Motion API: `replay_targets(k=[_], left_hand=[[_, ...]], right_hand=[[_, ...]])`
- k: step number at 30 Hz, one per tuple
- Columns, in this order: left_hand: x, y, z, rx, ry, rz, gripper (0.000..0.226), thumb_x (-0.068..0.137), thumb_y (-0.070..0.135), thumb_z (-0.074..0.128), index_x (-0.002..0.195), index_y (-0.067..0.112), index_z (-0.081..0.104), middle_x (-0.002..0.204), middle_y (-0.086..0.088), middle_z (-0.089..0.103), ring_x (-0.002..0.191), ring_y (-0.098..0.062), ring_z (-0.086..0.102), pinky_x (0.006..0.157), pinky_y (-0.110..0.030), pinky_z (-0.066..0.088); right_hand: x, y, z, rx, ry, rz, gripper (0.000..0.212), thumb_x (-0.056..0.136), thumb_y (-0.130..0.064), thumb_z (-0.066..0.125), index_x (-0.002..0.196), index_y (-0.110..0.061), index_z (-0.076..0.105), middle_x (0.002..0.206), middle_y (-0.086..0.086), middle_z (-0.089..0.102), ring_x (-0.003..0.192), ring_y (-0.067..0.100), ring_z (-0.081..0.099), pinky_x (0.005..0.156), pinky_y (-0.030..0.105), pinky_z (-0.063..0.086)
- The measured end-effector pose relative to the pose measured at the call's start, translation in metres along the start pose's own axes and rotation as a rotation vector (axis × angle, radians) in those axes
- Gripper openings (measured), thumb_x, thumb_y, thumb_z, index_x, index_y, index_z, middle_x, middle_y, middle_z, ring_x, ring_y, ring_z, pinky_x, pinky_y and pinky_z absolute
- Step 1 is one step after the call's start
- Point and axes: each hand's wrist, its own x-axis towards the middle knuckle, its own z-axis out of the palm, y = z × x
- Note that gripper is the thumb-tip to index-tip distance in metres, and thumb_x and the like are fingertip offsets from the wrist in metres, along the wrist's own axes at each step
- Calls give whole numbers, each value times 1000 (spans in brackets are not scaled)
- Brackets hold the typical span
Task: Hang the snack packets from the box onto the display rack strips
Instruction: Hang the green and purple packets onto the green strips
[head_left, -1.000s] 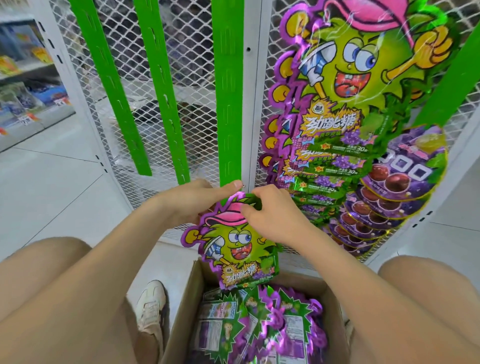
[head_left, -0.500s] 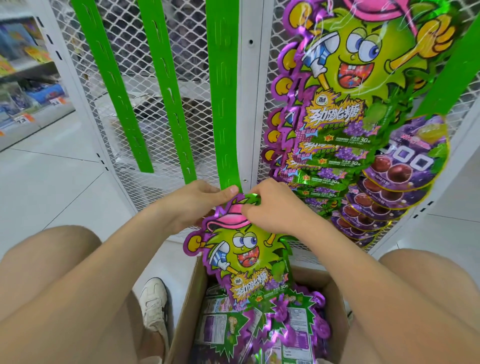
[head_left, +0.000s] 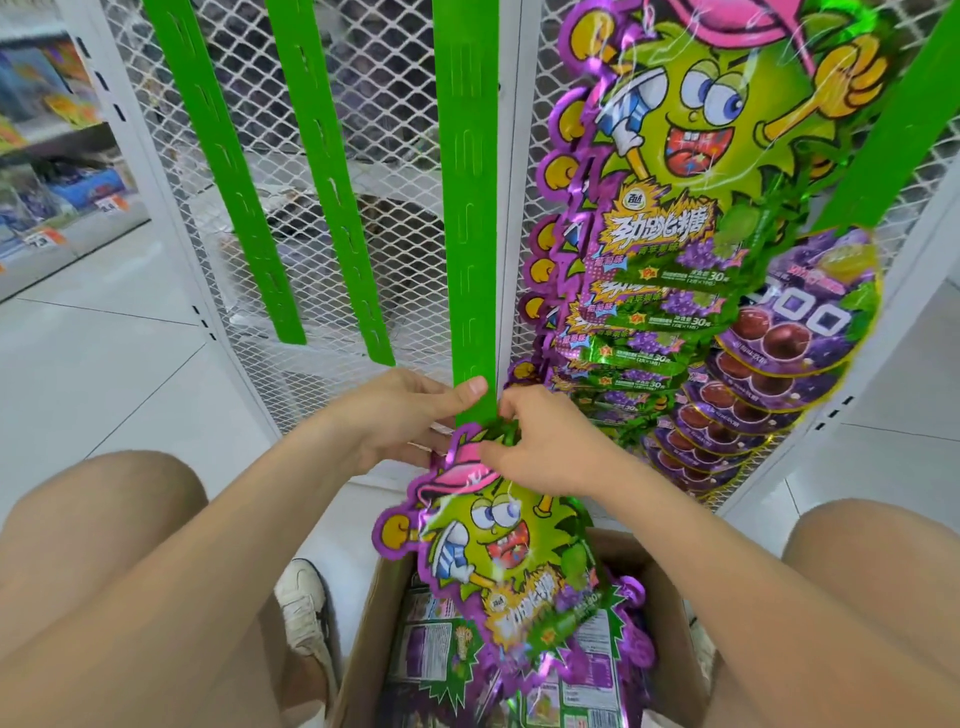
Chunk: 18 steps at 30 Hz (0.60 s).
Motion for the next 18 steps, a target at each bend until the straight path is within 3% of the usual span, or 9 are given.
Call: replay_targets(k=[3, 5, 8, 10, 12, 14, 16, 18], left_hand=[[0, 1, 0, 22, 44, 58, 59, 74, 62, 78, 98, 9, 81, 86, -8, 67, 62, -14, 59, 65, -31, 59], [-1, 1, -1, 1, 71, 72, 53, 74, 59, 80, 93, 10, 79, 83, -9, 63, 58, -14, 57, 59, -27, 55], [-4, 0, -1, -93, 25, 54, 45, 78, 49, 81, 91, 6, 76, 87, -10, 65, 63, -17, 71, 65, -31, 65], [-6, 0, -1, -136, 1, 37, 43, 76, 48, 82, 87, 7, 74, 84, -9, 66, 73, -24, 77, 79, -39, 67], [-7, 1, -3, -146, -15, 20, 50, 75, 48, 83, 97, 4, 75, 87, -11, 73, 83, -28, 80, 86, -43, 66], [-6, 1, -3, -140, -12, 20, 63, 71, 50, 86, 109, 1, 75, 95, -17, 78, 86, -27, 80, 83, -39, 66], [-4, 0, -2, -134, 3, 29, 70, 66, 53, 91, 109, -1, 76, 97, -18, 78, 81, -22, 79, 80, -35, 65], [-3, -2, -1, -126, 3, 28, 85, 60, 61, 97, 110, -4, 77, 100, -24, 77, 83, -23, 74, 93, -43, 63]], right_hand=[[-6, 1, 1, 6, -47, -40, 33, 90, -36, 67, 68, -20, 50, 66, 1, 51, 73, 25, 46, 56, 33, 28], [-9, 1, -3, -3, -31, -61, 34, 91, -31, 64, 64, -21, 46, 61, 0, 47, 70, 25, 42, 58, 32, 31], [-14, 5, -5, -60, 59, -88, 24, 85, -31, 63, 68, -25, 48, 57, 1, 53, 66, 25, 48, 69, 34, 41], [-18, 6, -6, -66, 127, -81, 11, 83, -33, 64, 80, -28, 56, 54, -3, 52, 61, 16, 48, 71, 31, 41], [-21, 8, -8, -48, 187, -67, 14, 84, -32, 65, 89, -20, 63, 53, -7, 46, 58, 10, 42, 70, 30, 40], [-22, 7, -12, -7, 230, -54, 13, 83, -33, 64, 82, -20, 61, 52, -5, 47, 61, 16, 42, 68, 32, 40], [-21, 7, -13, 51, 267, -59, 15, 82, -32, 64, 75, -20, 59, 50, 1, 53, 52, 16, 44, 62, 31, 41], [-19, 7, -9, 65, 294, -61, 20, 84, -33, 65, 72, -18, 60, 51, 3, 57, 47, 18, 47, 63, 35, 46]])
